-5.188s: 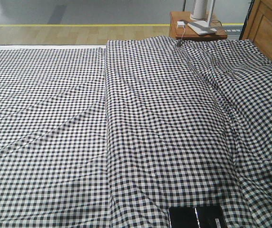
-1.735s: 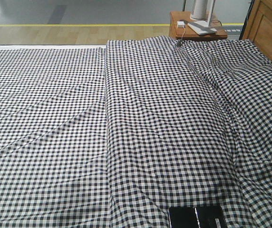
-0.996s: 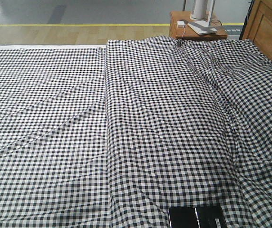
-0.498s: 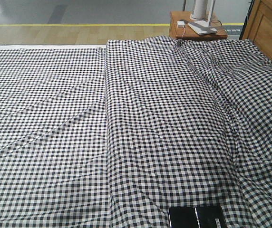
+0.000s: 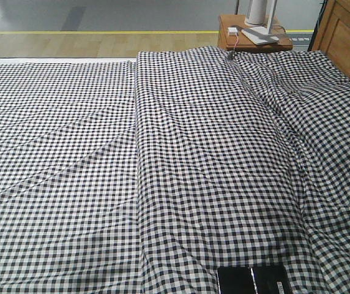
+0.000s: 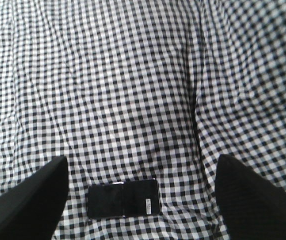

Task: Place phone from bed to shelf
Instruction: 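Lower the right gripper toward the black phone on the sheet, then close the right gripper on the black phone's edge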

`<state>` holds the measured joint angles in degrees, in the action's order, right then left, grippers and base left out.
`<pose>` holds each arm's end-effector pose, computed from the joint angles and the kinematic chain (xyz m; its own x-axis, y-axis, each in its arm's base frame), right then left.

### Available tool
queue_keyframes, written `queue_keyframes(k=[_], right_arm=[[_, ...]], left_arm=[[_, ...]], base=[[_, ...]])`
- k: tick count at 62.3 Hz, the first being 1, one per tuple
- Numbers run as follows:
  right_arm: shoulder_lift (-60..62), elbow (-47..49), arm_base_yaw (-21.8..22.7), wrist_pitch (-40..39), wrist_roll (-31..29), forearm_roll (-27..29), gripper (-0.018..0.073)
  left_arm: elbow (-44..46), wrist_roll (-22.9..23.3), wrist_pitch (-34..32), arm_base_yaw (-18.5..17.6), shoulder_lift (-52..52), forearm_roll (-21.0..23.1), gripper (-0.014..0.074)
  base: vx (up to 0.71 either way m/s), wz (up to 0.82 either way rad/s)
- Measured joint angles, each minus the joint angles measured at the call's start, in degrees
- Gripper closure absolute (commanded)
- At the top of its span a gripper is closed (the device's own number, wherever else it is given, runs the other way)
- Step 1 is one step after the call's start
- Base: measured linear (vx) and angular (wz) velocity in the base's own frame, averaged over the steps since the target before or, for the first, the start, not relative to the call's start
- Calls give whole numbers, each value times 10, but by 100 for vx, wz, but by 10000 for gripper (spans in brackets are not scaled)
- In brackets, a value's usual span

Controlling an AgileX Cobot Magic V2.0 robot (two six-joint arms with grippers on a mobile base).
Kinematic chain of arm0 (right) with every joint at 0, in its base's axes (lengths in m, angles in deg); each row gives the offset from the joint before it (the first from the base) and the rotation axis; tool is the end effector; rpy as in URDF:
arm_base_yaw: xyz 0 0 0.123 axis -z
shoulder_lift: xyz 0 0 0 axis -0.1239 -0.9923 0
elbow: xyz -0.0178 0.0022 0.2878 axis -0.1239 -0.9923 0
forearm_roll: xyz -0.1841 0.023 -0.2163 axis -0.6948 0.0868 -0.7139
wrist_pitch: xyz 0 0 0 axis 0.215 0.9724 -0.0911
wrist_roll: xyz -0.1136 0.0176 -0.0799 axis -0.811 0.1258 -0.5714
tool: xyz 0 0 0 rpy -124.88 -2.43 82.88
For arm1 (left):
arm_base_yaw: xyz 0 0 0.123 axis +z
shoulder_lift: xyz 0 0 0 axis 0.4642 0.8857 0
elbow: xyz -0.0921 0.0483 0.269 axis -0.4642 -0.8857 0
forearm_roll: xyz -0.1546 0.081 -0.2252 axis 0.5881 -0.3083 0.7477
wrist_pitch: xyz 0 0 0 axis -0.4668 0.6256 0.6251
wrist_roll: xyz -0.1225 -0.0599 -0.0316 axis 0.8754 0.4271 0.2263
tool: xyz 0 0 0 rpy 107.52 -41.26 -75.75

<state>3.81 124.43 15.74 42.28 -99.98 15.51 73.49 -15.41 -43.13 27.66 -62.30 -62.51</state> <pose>0.3119 -0.0841 0.2856 -0.7881 0.2421 -0.5659 0.1439 0.9664 0.2130 0.1338 -0.0044 0.1736 -0.1569 0.0066 -0.9876 0.0318 0.9995 0.0016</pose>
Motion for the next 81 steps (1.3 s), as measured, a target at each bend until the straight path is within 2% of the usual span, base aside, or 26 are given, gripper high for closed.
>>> queue_keyframes(k=[9,17,35,54,81], right_arm=[[-72,0,34,8,-73,36,-1],[-139,0,46,18,-117,42,-1],[-279,3,47,23,-194,57,-1],[-423,7,47,12,-309,140,-1],[-587,10,47,1,-429,212,-1]], left_arm=[[0,0,0,0,0,0,596],[0,0,0,0,0,0,596],[0,0,0,0,0,0,596],[0,0,0,0,0,0,596],[0,0,0,0,0,0,596]], base=[[0,0],[0,0],[0,0],[0,0],[0,0]])
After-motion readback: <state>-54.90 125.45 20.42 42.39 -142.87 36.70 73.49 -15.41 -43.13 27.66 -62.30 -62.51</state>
